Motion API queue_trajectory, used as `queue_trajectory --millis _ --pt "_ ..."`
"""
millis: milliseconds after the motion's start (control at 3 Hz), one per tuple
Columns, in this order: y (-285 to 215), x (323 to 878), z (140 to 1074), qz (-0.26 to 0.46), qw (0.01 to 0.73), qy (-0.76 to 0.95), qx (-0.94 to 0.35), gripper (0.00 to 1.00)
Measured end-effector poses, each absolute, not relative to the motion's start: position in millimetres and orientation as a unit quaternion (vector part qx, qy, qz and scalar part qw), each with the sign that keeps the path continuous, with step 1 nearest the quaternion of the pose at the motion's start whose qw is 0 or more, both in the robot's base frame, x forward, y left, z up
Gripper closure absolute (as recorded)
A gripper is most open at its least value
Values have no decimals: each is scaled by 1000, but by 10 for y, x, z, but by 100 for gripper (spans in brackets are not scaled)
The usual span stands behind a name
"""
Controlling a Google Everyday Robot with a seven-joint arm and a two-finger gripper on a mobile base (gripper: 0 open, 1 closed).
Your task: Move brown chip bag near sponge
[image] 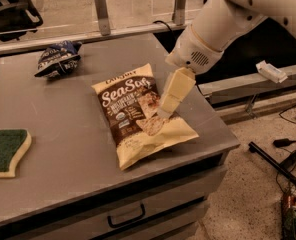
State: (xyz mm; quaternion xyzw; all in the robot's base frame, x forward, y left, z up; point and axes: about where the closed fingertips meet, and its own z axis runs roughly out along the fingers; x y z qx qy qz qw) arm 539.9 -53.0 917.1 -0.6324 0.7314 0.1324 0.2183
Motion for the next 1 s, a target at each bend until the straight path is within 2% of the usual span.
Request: queue_trajectory --millis 333,667,1000 --pt "-181 5361 8910 150 201 733 -632 0" --pt "22 5300 8562 154 174 742 -629 10" --pt "92 5261 8346 137 154 752 -626 27"
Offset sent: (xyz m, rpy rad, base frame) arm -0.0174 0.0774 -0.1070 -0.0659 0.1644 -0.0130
